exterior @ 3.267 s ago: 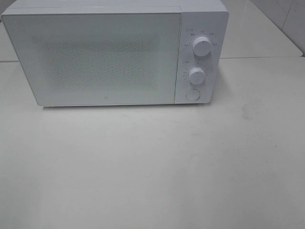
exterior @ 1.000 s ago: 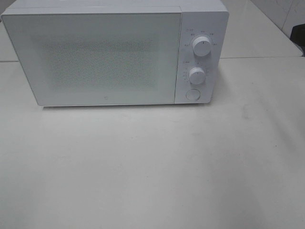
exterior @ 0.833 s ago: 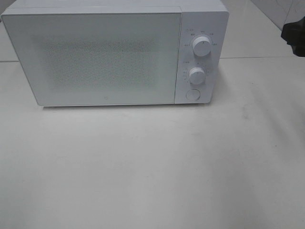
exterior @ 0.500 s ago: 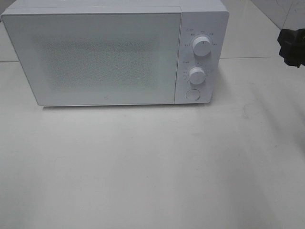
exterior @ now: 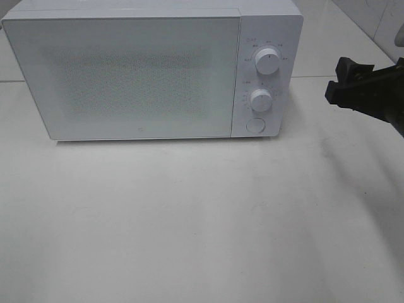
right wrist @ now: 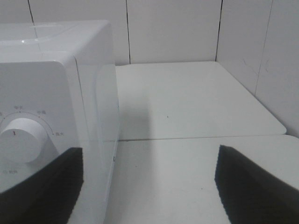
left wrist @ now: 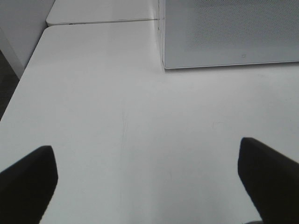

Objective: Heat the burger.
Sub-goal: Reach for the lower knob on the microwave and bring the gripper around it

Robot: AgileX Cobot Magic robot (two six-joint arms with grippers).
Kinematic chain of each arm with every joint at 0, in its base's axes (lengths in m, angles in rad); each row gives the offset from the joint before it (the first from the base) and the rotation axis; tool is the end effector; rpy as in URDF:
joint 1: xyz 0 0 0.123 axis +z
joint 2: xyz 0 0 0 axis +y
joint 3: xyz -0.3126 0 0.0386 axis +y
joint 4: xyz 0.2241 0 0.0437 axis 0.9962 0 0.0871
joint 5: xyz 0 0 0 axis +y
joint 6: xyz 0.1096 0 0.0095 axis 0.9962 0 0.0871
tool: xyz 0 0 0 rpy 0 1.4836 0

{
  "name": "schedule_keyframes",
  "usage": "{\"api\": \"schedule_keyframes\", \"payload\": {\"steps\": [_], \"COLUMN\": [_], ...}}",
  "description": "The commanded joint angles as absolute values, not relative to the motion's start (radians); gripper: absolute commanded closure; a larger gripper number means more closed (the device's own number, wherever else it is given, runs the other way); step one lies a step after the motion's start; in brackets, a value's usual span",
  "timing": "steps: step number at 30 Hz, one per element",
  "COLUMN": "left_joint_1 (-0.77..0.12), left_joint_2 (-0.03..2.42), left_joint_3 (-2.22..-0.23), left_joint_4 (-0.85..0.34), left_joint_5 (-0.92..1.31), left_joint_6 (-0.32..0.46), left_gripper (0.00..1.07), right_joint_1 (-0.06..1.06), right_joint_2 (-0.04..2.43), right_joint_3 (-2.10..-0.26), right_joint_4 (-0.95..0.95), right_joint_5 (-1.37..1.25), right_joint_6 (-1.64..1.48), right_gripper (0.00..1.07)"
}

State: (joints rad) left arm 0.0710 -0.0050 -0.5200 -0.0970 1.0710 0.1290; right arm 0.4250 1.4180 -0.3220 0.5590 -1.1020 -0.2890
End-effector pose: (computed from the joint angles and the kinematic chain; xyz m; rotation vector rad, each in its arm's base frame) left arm -0.0417 -0.0123 0.2618 0.0652 2.0248 0.0107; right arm 0.2299 0.0469 0.2607 0.0508 1.5495 -0.0557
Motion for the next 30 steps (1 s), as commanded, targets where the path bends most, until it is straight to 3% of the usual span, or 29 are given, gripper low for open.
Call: {"api": "schedule_keyframes", "payload": {"steps": [1,5,15,30], "left_joint_1": [0.073,0.073,0.073,0.073], "left_joint_2": [-0.026,-0.026,-0.026,-0.025], "left_joint_3": [-0.518,-0.518,-0.518,-0.518], "left_joint_4": [-0.101,-0.101,-0.101,-0.101], "left_joint_5": [1.072,1.072,1.072,1.072], "left_joint_6": [0.123,0.123,0.123,0.123], "left_gripper": [0.09,0.09,0.09,0.09], "right_joint_1": [0.475,0.583,0.724,0.751], "right_joint_2": [1.443,1.509,1.643,1.805], "right_joint_3": [-0.323,-0.323,-0.395,-0.534], "right_joint_4": [0.618,0.717,0.87,0.904], "right_joint_5": [-1.199,-1.32,-1.359,-1.38], "right_joint_6": [-0.32,-0.362,-0.378,-0.375], "right_gripper": [0.31,0.31,0.27,0.28]}}
